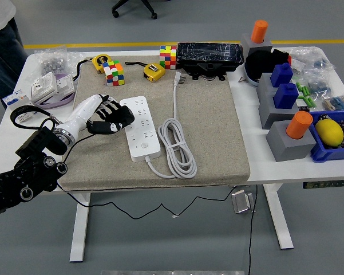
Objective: Put the plug near the board,insert it into the board,press the button,pull the plug out
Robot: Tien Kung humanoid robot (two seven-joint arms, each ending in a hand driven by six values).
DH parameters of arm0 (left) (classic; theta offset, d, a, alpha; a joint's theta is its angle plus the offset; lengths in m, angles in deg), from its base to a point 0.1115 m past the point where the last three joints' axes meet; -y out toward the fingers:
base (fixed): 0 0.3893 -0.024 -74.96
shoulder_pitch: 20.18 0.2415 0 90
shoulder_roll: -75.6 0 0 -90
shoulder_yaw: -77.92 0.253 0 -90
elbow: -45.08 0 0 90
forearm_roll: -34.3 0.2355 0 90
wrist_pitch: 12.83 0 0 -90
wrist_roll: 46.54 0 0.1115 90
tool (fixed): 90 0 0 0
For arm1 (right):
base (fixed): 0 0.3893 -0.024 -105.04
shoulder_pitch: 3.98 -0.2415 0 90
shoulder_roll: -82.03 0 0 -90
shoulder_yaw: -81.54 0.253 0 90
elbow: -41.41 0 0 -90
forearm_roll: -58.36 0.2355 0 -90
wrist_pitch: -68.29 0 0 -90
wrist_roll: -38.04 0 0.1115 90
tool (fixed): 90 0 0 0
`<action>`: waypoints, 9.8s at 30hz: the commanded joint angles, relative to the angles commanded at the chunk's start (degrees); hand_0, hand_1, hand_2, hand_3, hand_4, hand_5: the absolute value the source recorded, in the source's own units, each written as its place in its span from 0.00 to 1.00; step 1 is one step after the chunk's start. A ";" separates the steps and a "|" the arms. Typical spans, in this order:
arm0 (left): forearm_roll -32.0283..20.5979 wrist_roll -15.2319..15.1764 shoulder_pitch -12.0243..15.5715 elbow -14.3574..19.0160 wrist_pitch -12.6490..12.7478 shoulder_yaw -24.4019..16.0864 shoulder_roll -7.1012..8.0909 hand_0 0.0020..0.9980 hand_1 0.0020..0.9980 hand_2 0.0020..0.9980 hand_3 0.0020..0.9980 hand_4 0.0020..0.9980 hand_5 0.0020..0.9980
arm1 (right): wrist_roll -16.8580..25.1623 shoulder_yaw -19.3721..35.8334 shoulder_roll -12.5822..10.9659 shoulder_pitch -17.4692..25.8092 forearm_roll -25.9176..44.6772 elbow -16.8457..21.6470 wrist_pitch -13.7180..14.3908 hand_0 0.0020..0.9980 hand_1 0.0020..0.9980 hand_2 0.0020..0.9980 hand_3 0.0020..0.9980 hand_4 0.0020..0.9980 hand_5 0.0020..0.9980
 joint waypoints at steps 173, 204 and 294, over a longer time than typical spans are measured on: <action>6.81 27.24 6.48 31.85 -14.36 0.50 5.17 0.10 0.05 0.14 0.91 0.74 0.12 | -0.06 -0.77 -0.47 -0.04 -0.38 0.33 -0.10 0.61 0.67 0.69 0.57 0.92 0.44; 5.20 32.63 5.82 29.28 -18.74 2.34 4.51 0.09 0.05 0.13 0.78 0.71 0.07 | -0.05 0.09 -0.12 0.33 -0.58 0.24 -0.10 0.61 0.67 0.68 0.56 0.92 0.45; -38.28 -6.81 12.17 13.19 6.86 -18.37 -0.94 0.76 0.73 0.70 0.59 0.73 0.34 | 0.01 -0.04 0.15 0.39 -0.70 0.15 -0.11 0.61 0.67 0.68 0.56 0.92 0.44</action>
